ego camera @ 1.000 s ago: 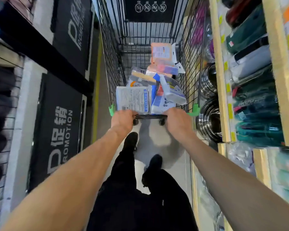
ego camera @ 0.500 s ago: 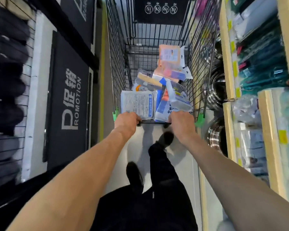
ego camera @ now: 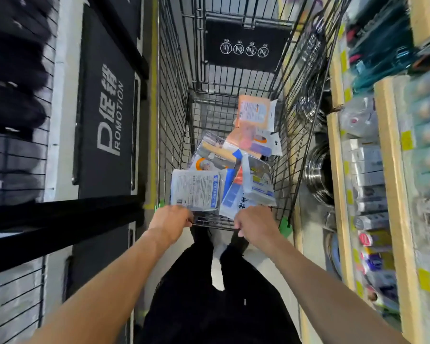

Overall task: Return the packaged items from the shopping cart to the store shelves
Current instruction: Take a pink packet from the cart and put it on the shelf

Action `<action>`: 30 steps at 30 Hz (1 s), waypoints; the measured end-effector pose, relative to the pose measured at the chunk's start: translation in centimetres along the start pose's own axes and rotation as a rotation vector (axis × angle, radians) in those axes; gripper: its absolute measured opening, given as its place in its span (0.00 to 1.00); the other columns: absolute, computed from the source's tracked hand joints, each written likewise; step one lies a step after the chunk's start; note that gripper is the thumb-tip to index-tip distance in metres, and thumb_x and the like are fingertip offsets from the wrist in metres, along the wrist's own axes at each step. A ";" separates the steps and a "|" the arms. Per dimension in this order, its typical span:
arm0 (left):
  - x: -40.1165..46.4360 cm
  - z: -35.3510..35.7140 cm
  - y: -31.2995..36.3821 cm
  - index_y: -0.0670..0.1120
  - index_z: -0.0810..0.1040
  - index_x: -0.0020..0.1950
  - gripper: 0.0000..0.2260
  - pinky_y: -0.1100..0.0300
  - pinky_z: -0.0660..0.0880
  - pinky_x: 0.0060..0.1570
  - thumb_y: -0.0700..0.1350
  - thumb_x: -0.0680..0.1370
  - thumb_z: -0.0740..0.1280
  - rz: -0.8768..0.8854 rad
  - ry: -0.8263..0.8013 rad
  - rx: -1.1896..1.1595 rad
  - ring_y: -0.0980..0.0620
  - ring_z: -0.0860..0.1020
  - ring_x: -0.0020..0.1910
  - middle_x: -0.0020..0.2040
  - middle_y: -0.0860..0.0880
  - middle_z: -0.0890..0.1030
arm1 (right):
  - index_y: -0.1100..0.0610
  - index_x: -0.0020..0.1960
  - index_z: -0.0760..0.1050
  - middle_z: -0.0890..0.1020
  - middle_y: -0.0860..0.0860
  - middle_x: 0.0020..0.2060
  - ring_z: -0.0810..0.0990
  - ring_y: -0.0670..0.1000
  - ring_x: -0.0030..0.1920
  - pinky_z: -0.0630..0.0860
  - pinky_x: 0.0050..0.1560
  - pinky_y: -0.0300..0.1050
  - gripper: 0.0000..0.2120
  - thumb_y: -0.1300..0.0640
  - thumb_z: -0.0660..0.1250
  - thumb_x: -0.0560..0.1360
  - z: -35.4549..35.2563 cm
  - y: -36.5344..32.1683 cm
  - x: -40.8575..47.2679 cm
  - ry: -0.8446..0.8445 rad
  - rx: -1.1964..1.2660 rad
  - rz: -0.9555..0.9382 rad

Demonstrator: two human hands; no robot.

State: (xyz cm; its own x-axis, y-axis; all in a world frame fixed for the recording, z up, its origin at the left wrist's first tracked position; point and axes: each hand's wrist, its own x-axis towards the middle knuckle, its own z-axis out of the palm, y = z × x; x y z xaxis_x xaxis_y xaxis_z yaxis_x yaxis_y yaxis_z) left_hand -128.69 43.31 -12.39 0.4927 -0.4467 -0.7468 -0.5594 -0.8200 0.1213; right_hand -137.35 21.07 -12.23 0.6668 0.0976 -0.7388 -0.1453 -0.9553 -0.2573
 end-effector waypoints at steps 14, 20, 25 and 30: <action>5.4 1.3 4.9 0.52 0.80 0.52 0.08 0.55 0.77 0.51 0.51 0.81 0.62 0.079 0.044 -0.417 0.47 0.81 0.49 0.48 0.51 0.83 | 0.60 0.39 0.81 0.83 0.56 0.35 0.80 0.48 0.32 0.72 0.33 0.39 0.16 0.48 0.69 0.77 5.7 5.3 -0.3 0.190 0.796 0.243; 16.6 0.6 7.5 0.46 0.77 0.54 0.07 0.49 0.78 0.55 0.46 0.77 0.68 -0.254 0.267 -1.118 0.45 0.81 0.53 0.52 0.43 0.83 | 0.58 0.37 0.77 0.82 0.53 0.36 0.80 0.50 0.37 0.75 0.43 0.45 0.18 0.45 0.73 0.74 5.2 8.9 7.3 0.498 1.849 0.915; 24.3 1.6 8.1 0.42 0.76 0.55 0.11 0.48 0.76 0.54 0.43 0.75 0.69 -0.271 0.386 -1.002 0.42 0.80 0.53 0.53 0.40 0.81 | 0.60 0.42 0.76 0.78 0.51 0.36 0.77 0.46 0.34 0.75 0.38 0.41 0.16 0.47 0.73 0.74 4.1 10.9 13.2 0.588 1.832 0.918; 28.4 0.2 7.8 0.42 0.71 0.63 0.20 0.51 0.73 0.52 0.52 0.77 0.68 -0.218 0.423 -0.665 0.40 0.78 0.56 0.58 0.41 0.79 | 0.58 0.53 0.71 0.78 0.52 0.44 0.77 0.50 0.36 0.81 0.39 0.42 0.20 0.47 0.76 0.72 2.8 12.8 17.4 0.627 1.849 0.865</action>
State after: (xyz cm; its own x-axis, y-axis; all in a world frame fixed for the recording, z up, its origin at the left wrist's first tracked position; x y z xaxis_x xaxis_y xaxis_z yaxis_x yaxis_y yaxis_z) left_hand -119.25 24.30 -32.77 0.8288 -0.2412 -0.5049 0.0250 -0.8855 0.4639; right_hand -129.61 11.35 -30.11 0.0918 -0.5583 -0.8246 -0.5774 0.6448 -0.5008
